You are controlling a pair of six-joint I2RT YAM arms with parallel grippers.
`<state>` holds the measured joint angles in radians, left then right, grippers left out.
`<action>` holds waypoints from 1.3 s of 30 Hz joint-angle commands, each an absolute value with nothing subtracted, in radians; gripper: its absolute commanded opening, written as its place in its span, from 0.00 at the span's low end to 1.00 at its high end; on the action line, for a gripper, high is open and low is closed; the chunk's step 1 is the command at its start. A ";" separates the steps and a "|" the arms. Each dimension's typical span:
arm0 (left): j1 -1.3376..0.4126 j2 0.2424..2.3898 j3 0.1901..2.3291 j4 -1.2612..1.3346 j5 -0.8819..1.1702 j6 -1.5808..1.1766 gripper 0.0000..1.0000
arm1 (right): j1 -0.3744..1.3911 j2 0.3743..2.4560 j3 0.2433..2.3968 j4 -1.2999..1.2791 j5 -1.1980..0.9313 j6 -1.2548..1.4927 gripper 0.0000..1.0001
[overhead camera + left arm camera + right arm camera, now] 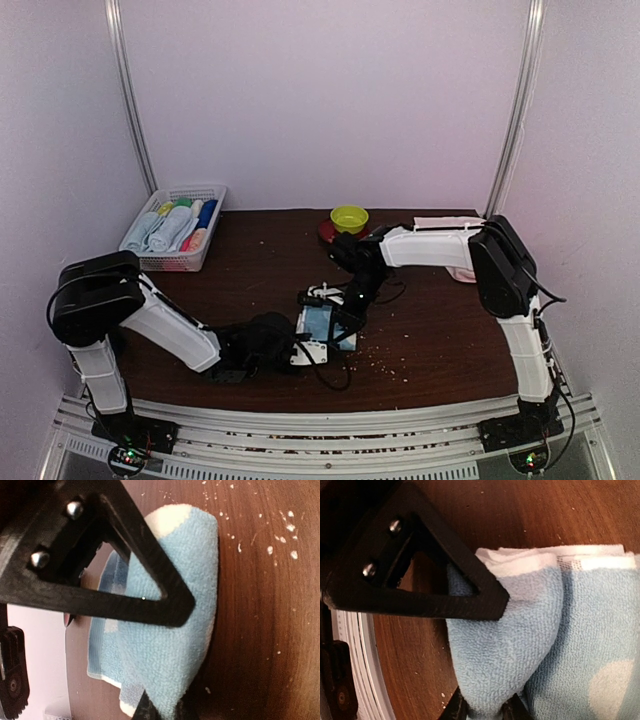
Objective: Roll the towels
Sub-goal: Roll the towel at the center of the board.
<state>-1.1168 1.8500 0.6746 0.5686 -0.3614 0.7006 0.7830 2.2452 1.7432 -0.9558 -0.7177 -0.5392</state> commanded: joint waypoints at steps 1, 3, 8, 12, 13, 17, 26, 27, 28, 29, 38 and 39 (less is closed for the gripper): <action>-1.116 1.852 0.724 0.362 -0.294 0.653 0.00 | 0.772 2.186 1.677 -0.959 -0.645 -0.526 0.28; -1.113 1.842 0.745 0.291 -0.262 0.629 0.00 | 0.763 2.104 1.601 -0.877 -0.608 -0.490 0.38; -1.091 1.815 0.809 0.117 -0.141 0.556 0.00 | 0.748 1.861 1.364 -0.565 -0.464 -0.389 0.56; -1.066 1.823 0.897 -0.051 -0.044 0.525 0.00 | 0.747 1.686 1.158 -0.346 -0.359 -0.342 0.64; -1.060 1.831 0.927 -0.091 -0.027 0.518 0.00 | 0.748 1.643 1.110 -0.297 -0.331 -0.330 0.65; -1.037 1.881 1.047 -0.246 0.033 0.486 0.00 | 0.776 1.458 0.880 -0.090 -0.209 -0.339 0.67; -0.946 2.000 1.307 -0.558 0.239 0.475 0.00 | 0.887 1.198 0.489 0.290 -0.047 -0.453 0.69; -0.939 2.016 1.334 -0.585 0.248 0.477 0.00 | 0.903 1.193 0.470 0.310 -0.026 -0.476 0.69; -0.932 2.030 1.359 -0.609 0.258 0.478 0.00 | 0.919 1.197 0.456 0.324 -0.006 -0.495 0.69; -0.926 2.044 1.387 -0.633 0.272 0.483 0.00 | 0.941 1.205 0.450 0.334 0.010 -0.516 0.68; -0.876 2.182 1.599 -0.828 0.360 0.514 0.12 | 1.125 1.419 0.455 0.469 0.193 -0.684 0.68; -0.871 2.191 1.609 -0.840 0.366 0.519 0.12 | 1.133 1.443 0.471 0.467 0.210 -0.694 0.68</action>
